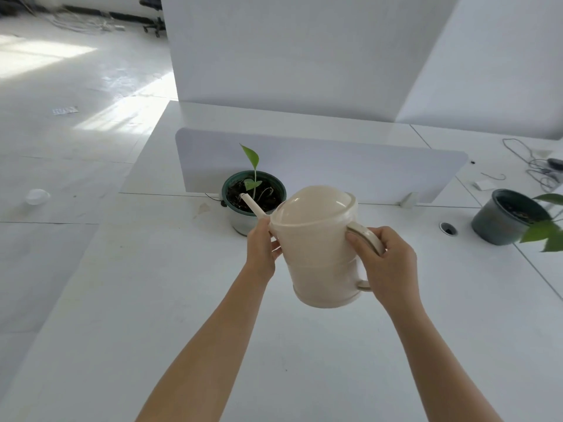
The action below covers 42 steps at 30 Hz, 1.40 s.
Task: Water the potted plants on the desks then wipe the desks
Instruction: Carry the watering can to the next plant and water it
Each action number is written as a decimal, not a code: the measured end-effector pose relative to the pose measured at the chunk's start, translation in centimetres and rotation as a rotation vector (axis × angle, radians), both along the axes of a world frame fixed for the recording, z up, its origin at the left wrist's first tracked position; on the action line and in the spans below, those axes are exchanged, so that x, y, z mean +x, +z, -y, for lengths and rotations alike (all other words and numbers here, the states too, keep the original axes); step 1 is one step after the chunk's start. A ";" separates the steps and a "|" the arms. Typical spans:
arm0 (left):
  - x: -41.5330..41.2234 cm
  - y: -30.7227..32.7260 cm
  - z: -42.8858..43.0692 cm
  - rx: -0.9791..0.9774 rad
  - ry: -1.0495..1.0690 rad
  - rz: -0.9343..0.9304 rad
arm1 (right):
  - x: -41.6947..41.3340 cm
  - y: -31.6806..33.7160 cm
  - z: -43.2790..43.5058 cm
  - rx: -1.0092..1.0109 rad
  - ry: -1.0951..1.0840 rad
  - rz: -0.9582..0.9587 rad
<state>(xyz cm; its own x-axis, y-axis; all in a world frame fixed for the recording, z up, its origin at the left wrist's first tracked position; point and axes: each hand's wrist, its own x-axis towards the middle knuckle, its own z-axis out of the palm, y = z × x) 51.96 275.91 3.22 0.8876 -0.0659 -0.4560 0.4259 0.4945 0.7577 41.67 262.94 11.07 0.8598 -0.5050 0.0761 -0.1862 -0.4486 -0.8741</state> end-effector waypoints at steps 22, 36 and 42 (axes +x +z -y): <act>2.0 0.7 3.8 -0.025 -0.171 0.019 | 0.2 0.1 2.6 -0.078 -0.075 0.075; -0.6 -1.2 -1.6 -0.009 -0.026 0.078 | -1.1 -0.8 -1.0 -0.004 0.091 0.077; -1.4 -1.7 -1.2 -0.004 -0.105 0.060 | -3.2 -1.9 -0.6 0.028 0.043 0.032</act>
<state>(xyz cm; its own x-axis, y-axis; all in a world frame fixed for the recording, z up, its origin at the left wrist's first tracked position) 50.56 277.08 1.56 0.9015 -0.1616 -0.4016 0.4293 0.4524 0.7817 38.52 263.49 9.21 0.8781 -0.4700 0.0898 -0.1393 -0.4305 -0.8918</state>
